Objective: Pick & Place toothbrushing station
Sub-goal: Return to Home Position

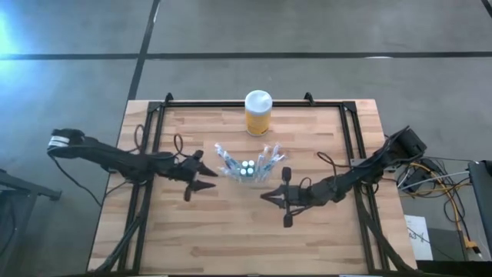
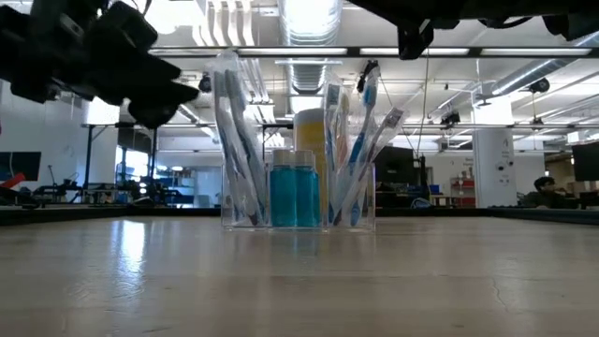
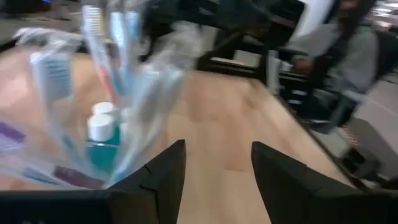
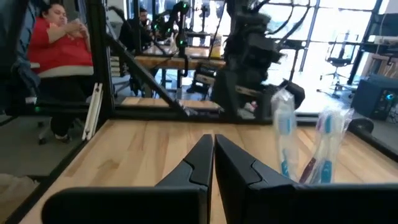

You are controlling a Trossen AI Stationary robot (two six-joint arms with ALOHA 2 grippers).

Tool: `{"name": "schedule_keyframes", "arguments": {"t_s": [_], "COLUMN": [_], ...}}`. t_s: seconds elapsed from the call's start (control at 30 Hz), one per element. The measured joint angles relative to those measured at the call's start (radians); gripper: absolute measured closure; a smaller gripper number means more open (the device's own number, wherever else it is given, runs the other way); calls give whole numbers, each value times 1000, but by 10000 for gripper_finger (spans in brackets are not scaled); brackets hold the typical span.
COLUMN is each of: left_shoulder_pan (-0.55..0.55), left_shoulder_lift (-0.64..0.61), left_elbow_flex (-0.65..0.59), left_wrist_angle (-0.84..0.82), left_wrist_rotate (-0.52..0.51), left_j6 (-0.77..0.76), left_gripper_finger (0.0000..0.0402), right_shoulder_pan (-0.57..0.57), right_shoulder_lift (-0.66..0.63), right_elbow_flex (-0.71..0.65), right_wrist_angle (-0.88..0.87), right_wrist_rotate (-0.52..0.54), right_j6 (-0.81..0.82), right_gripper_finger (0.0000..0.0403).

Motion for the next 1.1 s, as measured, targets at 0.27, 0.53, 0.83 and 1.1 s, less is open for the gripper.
{"name": "schedule_keyframes", "arguments": {"t_s": [0.27,0.53,0.83,1.1], "left_shoulder_pan": [0,0,1,15], "left_shoulder_lift": [-332,-702,-950,-856], "left_elbow_flex": [14,85,88,-20], "left_wrist_angle": [-271,-690,-785,-601], "left_wrist_rotate": [54,-177,-199,-195], "left_j6": [84,225,273,262], "left_gripper_finger": [246,381,398,400], "right_shoulder_pan": [-79,-148,-146,-152], "right_shoulder_lift": [-233,-554,-838,-977], "right_elbow_flex": [-46,-270,-462,-564], "right_wrist_angle": [-167,-187,-214,-258], "right_wrist_rotate": [-162,-176,-82,20], "right_j6": [59,129,187,154], "right_gripper_finger": [390,390,390,390]}}
